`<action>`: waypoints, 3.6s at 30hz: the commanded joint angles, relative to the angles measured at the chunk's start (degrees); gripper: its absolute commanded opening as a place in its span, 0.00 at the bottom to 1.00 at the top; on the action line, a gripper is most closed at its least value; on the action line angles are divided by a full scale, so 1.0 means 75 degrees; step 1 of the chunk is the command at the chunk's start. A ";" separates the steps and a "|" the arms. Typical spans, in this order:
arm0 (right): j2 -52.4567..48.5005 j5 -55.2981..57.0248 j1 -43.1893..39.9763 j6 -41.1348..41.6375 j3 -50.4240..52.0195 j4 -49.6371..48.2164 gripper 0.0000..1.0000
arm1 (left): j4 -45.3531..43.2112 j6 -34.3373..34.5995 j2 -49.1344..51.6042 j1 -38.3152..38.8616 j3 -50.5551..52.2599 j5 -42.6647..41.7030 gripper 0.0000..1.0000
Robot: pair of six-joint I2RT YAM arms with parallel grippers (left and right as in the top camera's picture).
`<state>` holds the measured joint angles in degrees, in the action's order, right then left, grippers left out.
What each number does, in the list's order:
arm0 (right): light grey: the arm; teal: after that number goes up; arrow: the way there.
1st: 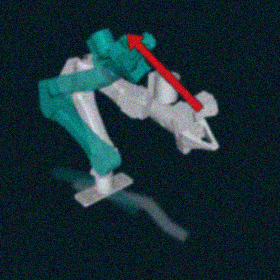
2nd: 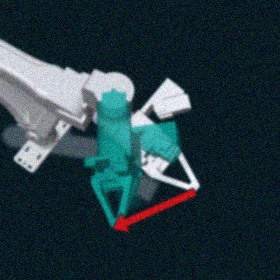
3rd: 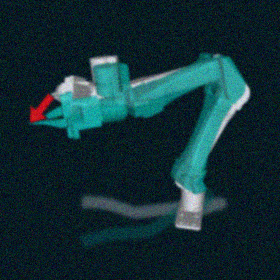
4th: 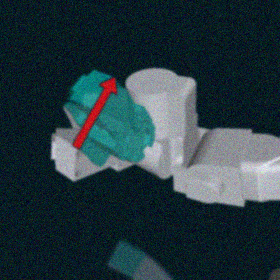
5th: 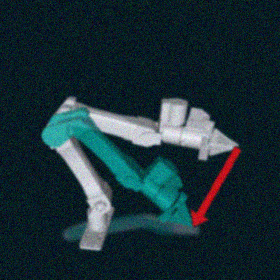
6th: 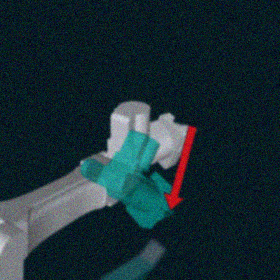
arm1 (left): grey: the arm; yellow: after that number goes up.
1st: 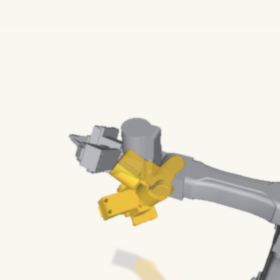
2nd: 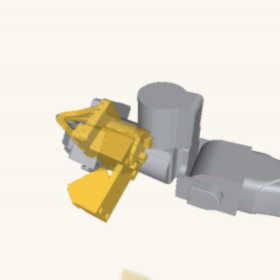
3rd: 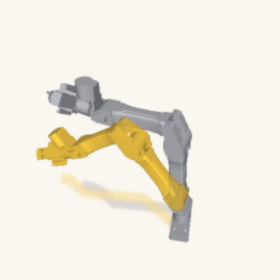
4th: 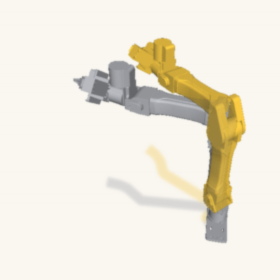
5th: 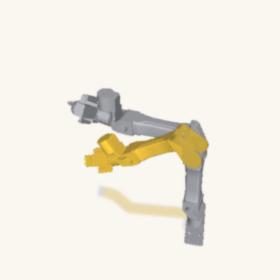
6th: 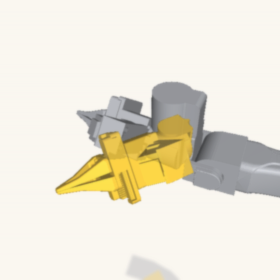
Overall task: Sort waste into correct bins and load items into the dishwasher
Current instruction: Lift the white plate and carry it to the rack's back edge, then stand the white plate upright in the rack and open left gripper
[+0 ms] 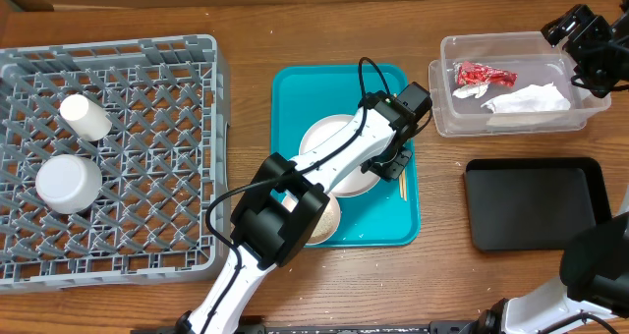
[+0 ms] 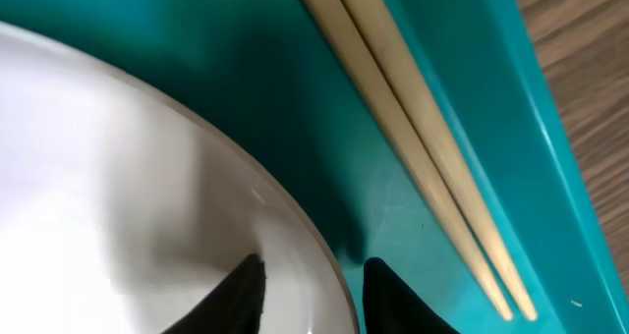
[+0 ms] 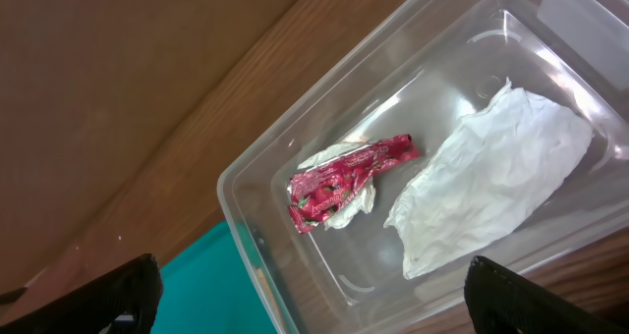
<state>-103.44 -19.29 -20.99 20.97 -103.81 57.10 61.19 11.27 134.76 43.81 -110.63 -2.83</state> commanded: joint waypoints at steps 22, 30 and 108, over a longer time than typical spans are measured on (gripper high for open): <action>0.0117 -0.0029 -0.0017 0.0012 -0.0189 -0.0026 1.00 | 0.2468 0.0280 0.0003 -0.0860 -0.5246 0.0064 0.04; 0.0117 -0.0029 -0.0017 0.0012 -0.0189 -0.0026 1.00 | 0.4001 0.0472 0.0003 -0.3072 -0.7962 -0.0979 0.04; 0.0117 -0.0029 -0.0017 0.0012 -0.0189 -0.0026 1.00 | 0.4721 -0.2838 -0.0851 -0.9876 -0.5954 -0.5499 0.58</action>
<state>-103.44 -19.29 -20.99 20.97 -103.81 57.06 96.66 -12.49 134.87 -30.17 -151.35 -42.63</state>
